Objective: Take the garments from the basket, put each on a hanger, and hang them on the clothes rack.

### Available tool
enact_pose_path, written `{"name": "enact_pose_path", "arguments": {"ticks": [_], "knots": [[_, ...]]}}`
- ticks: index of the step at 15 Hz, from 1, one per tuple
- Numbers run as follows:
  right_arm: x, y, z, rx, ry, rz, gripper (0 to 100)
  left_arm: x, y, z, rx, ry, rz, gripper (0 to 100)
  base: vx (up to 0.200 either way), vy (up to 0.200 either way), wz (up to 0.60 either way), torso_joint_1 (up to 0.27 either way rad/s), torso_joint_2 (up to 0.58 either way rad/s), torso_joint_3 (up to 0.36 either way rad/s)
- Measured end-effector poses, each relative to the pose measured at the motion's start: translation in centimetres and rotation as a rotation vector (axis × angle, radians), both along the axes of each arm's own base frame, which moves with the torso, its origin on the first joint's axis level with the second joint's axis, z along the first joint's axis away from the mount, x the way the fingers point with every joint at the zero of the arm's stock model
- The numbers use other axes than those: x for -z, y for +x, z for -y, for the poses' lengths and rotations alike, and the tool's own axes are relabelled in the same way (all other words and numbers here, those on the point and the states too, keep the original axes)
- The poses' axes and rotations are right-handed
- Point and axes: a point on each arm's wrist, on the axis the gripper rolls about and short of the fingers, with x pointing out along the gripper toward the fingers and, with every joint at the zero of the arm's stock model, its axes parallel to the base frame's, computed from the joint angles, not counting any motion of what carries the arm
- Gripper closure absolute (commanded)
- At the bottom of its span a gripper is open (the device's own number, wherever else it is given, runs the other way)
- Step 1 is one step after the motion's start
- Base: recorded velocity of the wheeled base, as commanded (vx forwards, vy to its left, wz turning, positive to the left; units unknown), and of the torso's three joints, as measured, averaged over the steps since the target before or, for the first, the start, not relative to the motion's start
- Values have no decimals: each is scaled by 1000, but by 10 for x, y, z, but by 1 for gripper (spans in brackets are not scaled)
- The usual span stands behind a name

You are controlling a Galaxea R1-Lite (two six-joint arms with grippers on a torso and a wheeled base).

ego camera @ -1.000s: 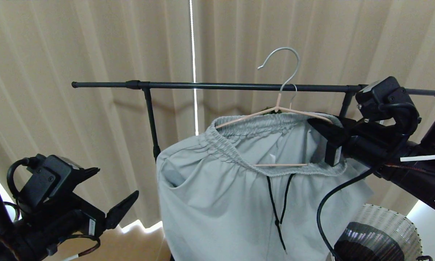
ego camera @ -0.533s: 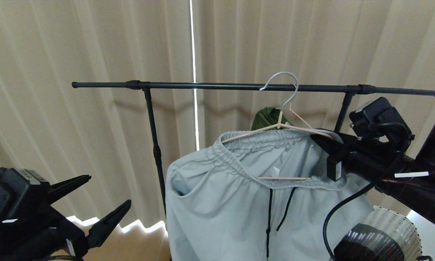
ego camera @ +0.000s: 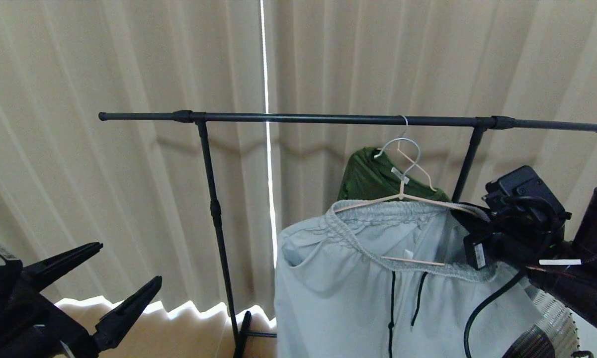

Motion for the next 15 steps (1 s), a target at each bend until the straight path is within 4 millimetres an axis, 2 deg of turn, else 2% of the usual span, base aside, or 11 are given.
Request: {"name": "enact_pose_path", "arguments": {"ticks": [2, 11, 15], "knots": [[3, -2, 1, 1, -2, -8, 100, 0, 0, -1, -5, -4, 1, 0, 0, 0, 0, 0, 0, 0], [-2, -11, 9, 17, 6, 12, 100, -3, -6, -4, -15, -10, 31, 0, 0, 200, 0, 2, 2, 1], [-2, -10, 12, 42, 5, 14, 100, -3, -9, -5, -14, -9, 38, 0, 0, 0, 0, 0, 0, 0]]}}
